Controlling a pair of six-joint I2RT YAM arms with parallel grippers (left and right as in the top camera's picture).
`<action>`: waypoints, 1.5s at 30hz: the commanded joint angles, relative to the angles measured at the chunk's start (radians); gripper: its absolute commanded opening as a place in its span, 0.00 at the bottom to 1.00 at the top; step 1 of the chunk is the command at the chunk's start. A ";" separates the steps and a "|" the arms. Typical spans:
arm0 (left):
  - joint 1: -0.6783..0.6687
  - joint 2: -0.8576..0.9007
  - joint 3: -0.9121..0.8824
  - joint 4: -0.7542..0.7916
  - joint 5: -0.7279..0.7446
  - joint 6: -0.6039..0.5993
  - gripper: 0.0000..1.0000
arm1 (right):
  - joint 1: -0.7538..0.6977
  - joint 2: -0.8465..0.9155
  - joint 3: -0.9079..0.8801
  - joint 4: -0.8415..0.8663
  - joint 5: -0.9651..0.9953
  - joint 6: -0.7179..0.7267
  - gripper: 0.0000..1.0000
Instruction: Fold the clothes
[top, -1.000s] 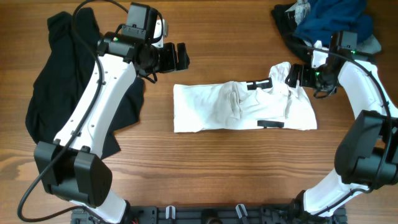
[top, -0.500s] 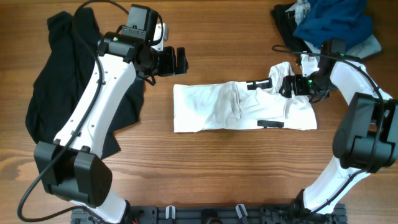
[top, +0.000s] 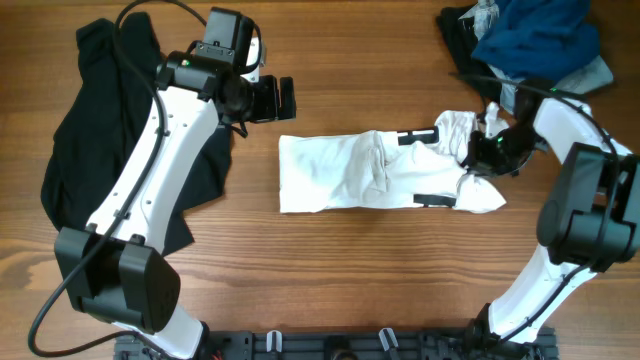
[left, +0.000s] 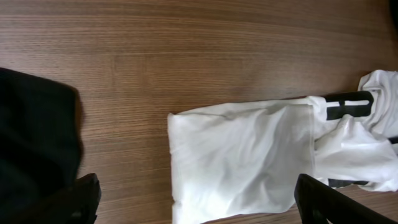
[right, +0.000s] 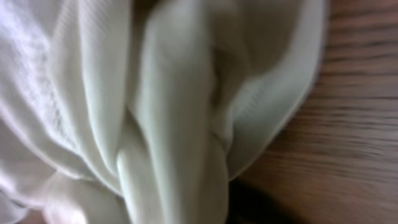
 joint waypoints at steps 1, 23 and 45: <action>0.040 0.011 0.001 0.002 -0.029 0.020 1.00 | -0.046 -0.048 0.128 -0.045 -0.045 0.022 0.04; 0.275 0.011 0.001 -0.019 -0.030 0.024 1.00 | 0.409 -0.089 0.416 -0.304 0.027 0.085 0.04; 0.276 0.011 0.001 0.008 -0.053 0.024 1.00 | 0.549 -0.043 0.381 -0.325 0.169 0.104 0.62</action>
